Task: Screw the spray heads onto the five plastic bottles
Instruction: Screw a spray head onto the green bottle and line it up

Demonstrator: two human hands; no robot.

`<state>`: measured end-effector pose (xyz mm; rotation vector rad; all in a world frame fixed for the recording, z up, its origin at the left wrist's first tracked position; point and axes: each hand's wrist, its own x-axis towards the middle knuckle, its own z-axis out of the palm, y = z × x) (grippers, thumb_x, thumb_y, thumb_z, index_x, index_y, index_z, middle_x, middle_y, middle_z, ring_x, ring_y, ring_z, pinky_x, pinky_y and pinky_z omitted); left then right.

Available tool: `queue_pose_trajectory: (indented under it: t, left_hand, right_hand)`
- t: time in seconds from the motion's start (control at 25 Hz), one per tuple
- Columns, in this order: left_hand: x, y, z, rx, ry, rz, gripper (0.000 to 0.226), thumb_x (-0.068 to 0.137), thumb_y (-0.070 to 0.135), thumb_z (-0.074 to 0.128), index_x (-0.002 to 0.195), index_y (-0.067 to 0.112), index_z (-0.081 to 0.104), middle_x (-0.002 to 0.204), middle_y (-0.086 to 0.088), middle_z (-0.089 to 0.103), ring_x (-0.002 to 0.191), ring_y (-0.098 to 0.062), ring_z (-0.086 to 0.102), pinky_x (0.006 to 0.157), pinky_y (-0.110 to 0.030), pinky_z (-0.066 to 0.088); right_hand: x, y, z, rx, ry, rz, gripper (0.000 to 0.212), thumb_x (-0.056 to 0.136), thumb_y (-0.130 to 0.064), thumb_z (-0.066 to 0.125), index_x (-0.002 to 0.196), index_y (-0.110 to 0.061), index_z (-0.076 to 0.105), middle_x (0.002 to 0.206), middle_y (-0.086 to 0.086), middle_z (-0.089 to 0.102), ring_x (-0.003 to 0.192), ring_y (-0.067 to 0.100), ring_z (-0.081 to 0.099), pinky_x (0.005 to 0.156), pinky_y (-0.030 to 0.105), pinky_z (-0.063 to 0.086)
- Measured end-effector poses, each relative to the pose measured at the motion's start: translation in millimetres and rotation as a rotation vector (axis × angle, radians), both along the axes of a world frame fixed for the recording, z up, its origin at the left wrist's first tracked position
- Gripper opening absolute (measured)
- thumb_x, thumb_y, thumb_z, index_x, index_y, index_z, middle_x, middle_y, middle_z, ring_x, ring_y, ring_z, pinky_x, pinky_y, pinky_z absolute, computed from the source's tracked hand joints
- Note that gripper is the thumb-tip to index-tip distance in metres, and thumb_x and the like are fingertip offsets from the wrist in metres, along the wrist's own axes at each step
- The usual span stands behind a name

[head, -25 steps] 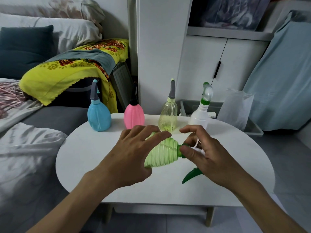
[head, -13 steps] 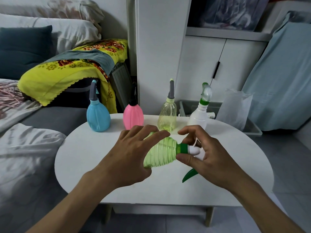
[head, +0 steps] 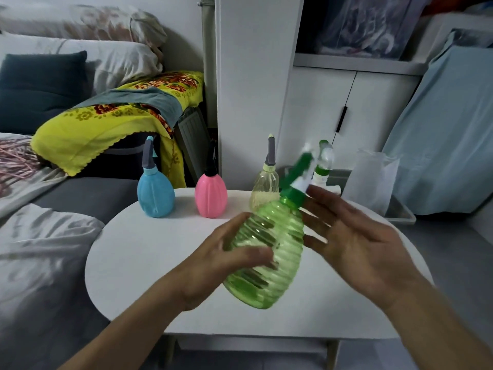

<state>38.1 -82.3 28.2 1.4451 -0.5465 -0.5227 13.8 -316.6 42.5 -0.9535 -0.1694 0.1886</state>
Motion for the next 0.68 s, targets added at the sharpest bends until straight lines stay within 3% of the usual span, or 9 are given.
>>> queue_pose_trajectory:
  t: [0.12, 0.28, 0.44, 0.68]
  left_hand:
    - [-9, -10, 1, -0.126, 0.187, -0.154, 0.041, 0.067, 0.035, 0.076, 0.105, 0.02, 0.075, 0.1, -0.008, 0.074, 0.09, -0.026, 0.07, 0.078, -0.037, 0.058]
    - [-13, -12, 0, -0.218, 0.488, -0.282, 0.069, 0.051, 0.044, 0.089, 0.108, 0.008, 0.073, 0.102, -0.021, 0.071, 0.088, -0.036, 0.07, 0.075, -0.041, 0.059]
    - [-7, -15, -2, -0.24, 0.38, -0.214, 0.065, 0.05, 0.047, 0.09, 0.104, 0.013, 0.076, 0.101, -0.017, 0.072, 0.086, -0.031, 0.071, 0.074, -0.039, 0.06]
    - [-4, -21, -6, -0.225, 0.232, -0.026, 0.054, 0.065, 0.036, 0.081, 0.113, 0.012, 0.071, 0.108, -0.014, 0.071, 0.096, -0.028, 0.069, 0.08, -0.036, 0.057]
  right_hand:
    - [-3, 23, -11, 0.166, -0.041, 0.112, 0.057, 0.086, -0.027, 0.07, 0.134, 0.001, 0.055, 0.131, 0.024, 0.062, 0.127, 0.038, 0.053, 0.107, 0.054, 0.04]
    - [-5, 27, -8, 0.234, -0.143, 0.087, 0.043, 0.086, -0.027, 0.071, 0.123, -0.005, 0.065, 0.124, 0.017, 0.068, 0.126, 0.033, 0.056, 0.109, 0.053, 0.037]
    - [-1, 29, -4, 0.134, -0.129, -0.023, 0.029, 0.078, -0.029, 0.079, 0.1, -0.012, 0.071, 0.099, 0.011, 0.072, 0.111, 0.03, 0.063, 0.106, 0.052, 0.042]
    - [-2, 32, 4, 0.024, -0.111, -0.211, 0.015, 0.084, -0.025, 0.068, 0.092, -0.014, 0.074, 0.092, 0.009, 0.072, 0.099, 0.026, 0.066, 0.099, 0.05, 0.049]
